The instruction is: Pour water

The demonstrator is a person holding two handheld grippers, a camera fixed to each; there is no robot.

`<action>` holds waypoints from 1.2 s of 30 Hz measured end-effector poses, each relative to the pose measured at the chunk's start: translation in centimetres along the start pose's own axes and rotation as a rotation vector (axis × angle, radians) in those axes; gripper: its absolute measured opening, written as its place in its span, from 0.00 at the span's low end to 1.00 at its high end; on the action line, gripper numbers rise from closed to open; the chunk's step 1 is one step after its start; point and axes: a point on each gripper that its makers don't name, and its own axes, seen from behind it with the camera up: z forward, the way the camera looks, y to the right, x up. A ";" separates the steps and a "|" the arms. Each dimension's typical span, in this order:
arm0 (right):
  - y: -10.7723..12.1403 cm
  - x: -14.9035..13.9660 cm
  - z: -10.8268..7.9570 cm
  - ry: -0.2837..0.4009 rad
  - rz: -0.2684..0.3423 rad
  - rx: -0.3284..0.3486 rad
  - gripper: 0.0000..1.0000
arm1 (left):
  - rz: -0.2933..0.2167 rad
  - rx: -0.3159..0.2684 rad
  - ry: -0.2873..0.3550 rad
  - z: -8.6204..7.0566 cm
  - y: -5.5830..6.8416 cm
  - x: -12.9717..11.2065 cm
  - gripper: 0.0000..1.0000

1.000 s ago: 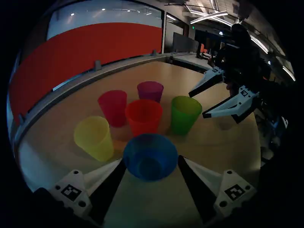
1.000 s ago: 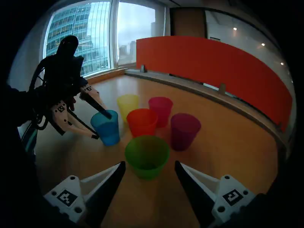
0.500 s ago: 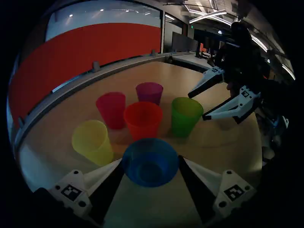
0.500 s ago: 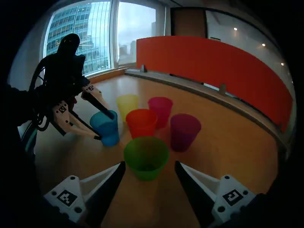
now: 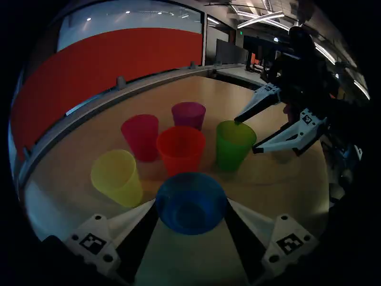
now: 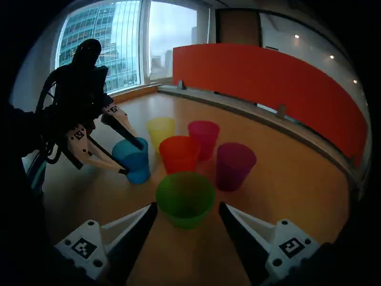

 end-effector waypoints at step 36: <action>-0.5 1.8 1.6 0.032 -0.016 0.009 0.94 | -0.026 -0.005 0.023 -0.7 0.1 0.6 0.88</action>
